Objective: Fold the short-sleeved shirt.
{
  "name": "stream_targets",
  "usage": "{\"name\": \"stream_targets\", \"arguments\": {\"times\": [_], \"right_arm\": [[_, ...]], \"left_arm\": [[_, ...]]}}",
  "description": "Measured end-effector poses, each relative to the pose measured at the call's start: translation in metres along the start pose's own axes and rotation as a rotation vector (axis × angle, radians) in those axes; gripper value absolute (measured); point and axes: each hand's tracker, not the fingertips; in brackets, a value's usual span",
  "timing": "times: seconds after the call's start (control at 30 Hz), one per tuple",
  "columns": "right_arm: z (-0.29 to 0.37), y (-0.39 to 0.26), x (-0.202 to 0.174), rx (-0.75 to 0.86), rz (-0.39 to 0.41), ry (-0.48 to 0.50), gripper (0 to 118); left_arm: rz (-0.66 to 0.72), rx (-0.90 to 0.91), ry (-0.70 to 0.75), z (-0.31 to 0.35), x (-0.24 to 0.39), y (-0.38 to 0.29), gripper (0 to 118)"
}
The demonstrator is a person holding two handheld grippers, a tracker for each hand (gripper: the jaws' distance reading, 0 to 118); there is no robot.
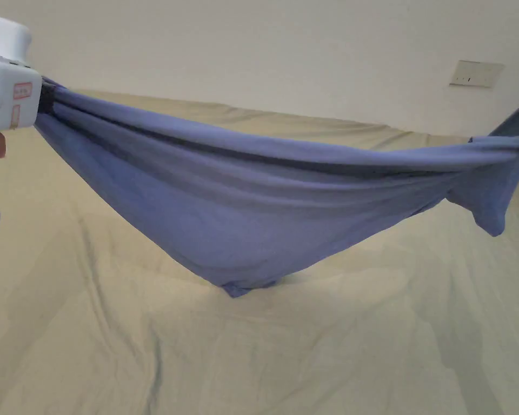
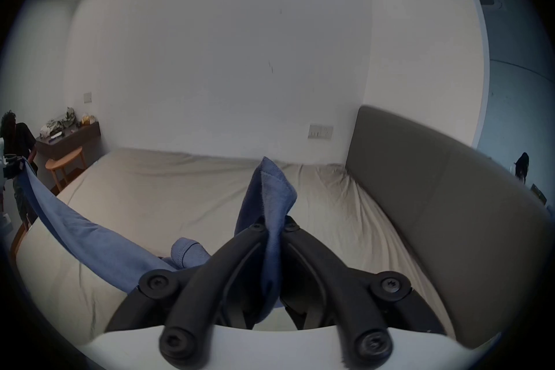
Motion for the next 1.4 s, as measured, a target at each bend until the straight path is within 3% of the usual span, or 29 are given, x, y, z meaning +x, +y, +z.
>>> {"name": "stream_targets", "arguments": {"times": [0.3,0.5,0.77,1.0,1.2,1.27,1.33,1.4], "right_arm": [[-0.035,-0.176,0.000,-0.334,0.029,0.028,5],[-0.002,-0.285,0.001,-0.558,0.050,0.063,5],[0.076,-0.326,0.006,-0.651,0.052,0.064,5],[0.140,-0.345,0.014,-0.734,-0.030,0.061,5],[0.144,-0.384,0.013,-0.828,-0.050,0.053,7],[0.135,-0.394,0.009,-0.831,-0.045,0.044,15],[0.127,-0.395,0.002,-0.843,0.019,-0.019,19],[0.123,-0.383,0.010,-0.794,0.114,-0.137,68]], "left_arm": [[-0.085,-0.297,-0.081,-0.036,0.045,-0.165,1],[-0.199,-0.511,-0.143,-0.009,0.071,-0.273,1],[-0.221,-0.571,-0.138,0.047,0.044,-0.330,1],[-0.240,-0.596,-0.179,0.105,0.033,-0.360,1],[-0.220,-0.627,-0.189,0.117,0.035,-0.387,1],[-0.233,-0.613,-0.183,0.116,0.036,-0.385,4],[-0.245,-0.609,-0.180,0.114,0.036,-0.382,7],[-0.258,-0.579,-0.104,0.118,0.029,-0.370,43]]}}
